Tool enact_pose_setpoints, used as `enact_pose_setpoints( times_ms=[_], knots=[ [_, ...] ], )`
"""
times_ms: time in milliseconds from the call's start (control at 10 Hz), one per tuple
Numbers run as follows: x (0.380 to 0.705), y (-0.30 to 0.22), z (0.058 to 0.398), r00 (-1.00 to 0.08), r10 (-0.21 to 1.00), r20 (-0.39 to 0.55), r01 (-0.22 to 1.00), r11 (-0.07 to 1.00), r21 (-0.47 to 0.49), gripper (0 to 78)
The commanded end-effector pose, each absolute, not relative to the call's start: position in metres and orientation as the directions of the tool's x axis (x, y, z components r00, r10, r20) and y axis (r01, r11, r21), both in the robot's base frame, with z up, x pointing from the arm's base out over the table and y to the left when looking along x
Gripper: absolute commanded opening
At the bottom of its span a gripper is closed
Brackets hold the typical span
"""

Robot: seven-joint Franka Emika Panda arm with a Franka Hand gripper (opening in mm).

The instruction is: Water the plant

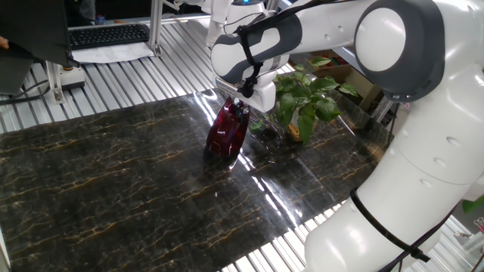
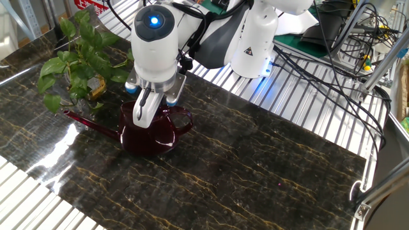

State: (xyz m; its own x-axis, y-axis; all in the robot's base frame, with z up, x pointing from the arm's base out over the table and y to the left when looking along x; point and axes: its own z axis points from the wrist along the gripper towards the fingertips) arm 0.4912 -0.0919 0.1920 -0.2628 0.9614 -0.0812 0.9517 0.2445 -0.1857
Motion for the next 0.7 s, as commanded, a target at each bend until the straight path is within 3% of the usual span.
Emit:
enact_pose_setpoints(
  times_ms=[100,700],
  knots=[
    [0.4934,-0.0921,0.1947,-0.262,0.961,-0.086,0.953,0.244,-0.181,1.1],
    [0.4937,-0.0919,0.1950,-0.255,0.961,-0.106,0.955,0.233,-0.184,1.1]
  ],
)
